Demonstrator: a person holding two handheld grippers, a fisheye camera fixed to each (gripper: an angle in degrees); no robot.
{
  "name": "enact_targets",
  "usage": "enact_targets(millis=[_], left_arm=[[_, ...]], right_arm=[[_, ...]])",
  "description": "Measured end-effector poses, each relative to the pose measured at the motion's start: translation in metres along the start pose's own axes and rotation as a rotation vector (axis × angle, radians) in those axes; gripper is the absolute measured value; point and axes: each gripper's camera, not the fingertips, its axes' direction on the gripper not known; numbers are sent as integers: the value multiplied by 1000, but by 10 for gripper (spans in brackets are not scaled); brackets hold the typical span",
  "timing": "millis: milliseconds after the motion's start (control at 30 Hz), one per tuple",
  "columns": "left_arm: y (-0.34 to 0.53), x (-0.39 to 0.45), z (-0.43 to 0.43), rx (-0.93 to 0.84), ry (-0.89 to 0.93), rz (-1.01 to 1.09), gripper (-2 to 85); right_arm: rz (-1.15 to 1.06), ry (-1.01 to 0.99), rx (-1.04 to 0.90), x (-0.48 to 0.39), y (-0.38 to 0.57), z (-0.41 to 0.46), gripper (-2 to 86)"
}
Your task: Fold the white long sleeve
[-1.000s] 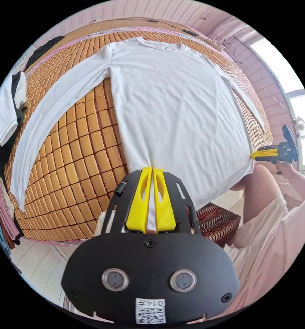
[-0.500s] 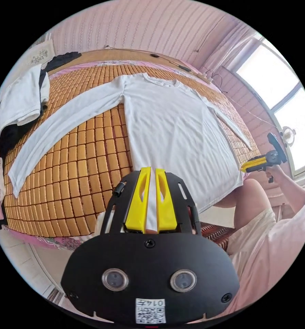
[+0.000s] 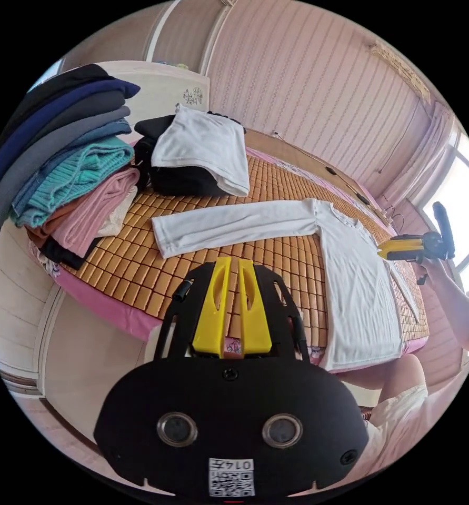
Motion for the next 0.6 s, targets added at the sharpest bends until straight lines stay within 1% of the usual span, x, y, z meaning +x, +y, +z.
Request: enact_targets(millis=[67, 200, 300, 433, 500, 600], left_arm=[[-3, -19, 4, 9, -16, -41, 21], [-10, -53, 19, 6, -73, -115, 39], [-14, -65, 29, 9, -88, -146, 44], [-17, -75, 49, -18, -101, -179, 52], [-18, -79, 63, -44, -144, -187, 56], [-19, -83, 78, -88, -138, -201, 62]], right_arm=[[-85, 9, 27, -22, -46, 11, 67], [-242, -50, 71, -75, -141, 36, 65], [-332, -66, 72, -114, -195, 56, 62], [-413, -51, 45, -157, -244, 81, 64], [-443, -47, 32, -180, -267, 96, 68], [-477, -50, 7, -201, -282, 115, 76]])
